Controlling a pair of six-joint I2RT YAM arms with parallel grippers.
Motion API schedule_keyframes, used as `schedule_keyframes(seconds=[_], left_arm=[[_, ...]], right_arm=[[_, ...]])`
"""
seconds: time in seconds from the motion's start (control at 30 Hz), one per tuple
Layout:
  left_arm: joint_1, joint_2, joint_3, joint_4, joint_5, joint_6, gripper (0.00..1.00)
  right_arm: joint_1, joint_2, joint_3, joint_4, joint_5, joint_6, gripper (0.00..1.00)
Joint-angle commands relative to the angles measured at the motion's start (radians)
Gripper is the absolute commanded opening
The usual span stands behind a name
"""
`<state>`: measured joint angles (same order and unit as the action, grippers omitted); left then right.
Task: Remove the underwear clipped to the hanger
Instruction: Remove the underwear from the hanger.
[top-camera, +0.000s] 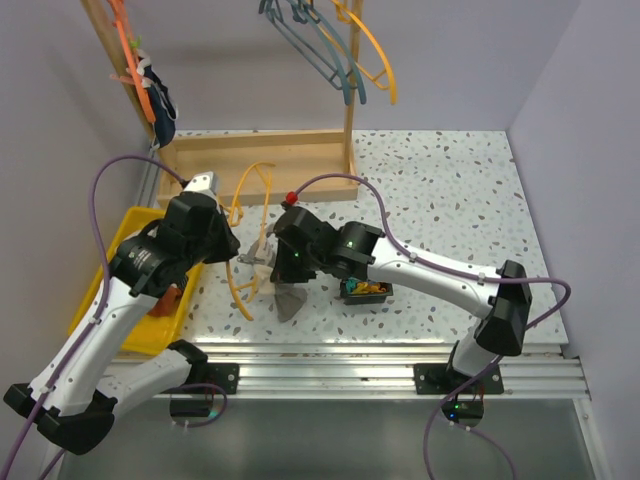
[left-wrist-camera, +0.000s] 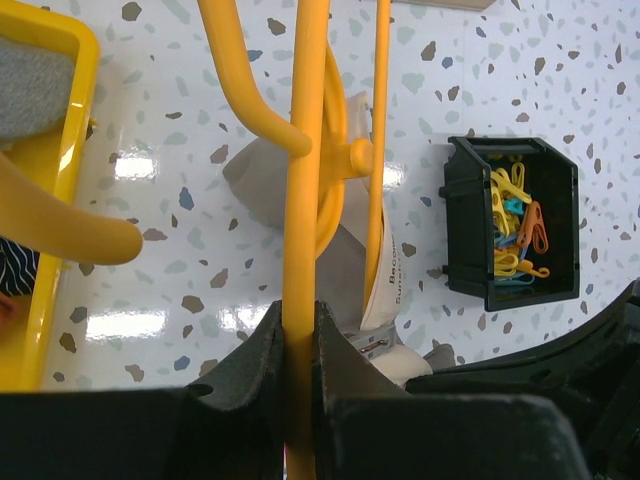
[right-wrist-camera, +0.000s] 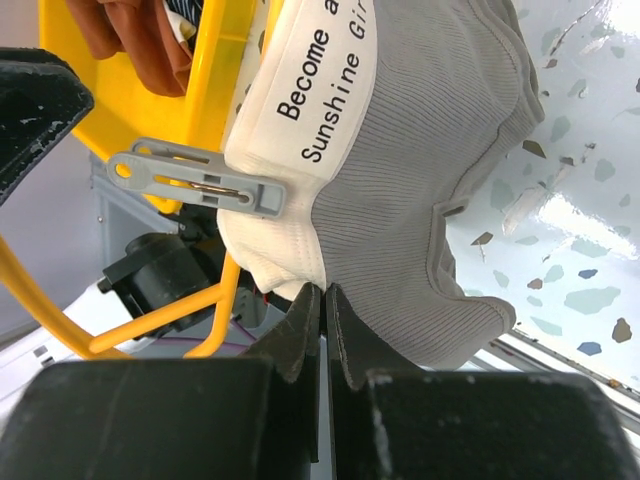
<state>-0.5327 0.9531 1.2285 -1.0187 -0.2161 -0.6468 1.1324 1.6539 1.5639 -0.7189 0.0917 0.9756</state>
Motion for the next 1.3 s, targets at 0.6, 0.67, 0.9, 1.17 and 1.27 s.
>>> schedule_keyframes(seconds=[0.6, 0.67, 0.9, 1.17, 1.27], left_arm=[[0.004, -0.048, 0.055, 0.017, -0.062, -0.017, 0.0], [0.004, -0.05, 0.06, 0.019, -0.06, -0.02, 0.0], [0.004, -0.056, 0.069, 0.017, -0.06, -0.025, 0.0], [0.004, -0.053, 0.062, 0.025, -0.057, -0.024, 0.0], [0.005, -0.051, 0.057, 0.019, -0.066, -0.019, 0.0]], right_arm=[[-0.056, 0.012, -0.13, 0.024, -0.038, -0.017, 0.0], [-0.057, 0.043, -0.123, 0.047, -0.058, -0.012, 0.0], [-0.054, 0.118, -0.1, 0.144, -0.108, 0.014, 0.0], [-0.054, 0.126, -0.16, 0.364, -0.227, 0.103, 0.01], [-0.054, 0.083, -0.15, 0.307, -0.201, 0.092, 0.46]])
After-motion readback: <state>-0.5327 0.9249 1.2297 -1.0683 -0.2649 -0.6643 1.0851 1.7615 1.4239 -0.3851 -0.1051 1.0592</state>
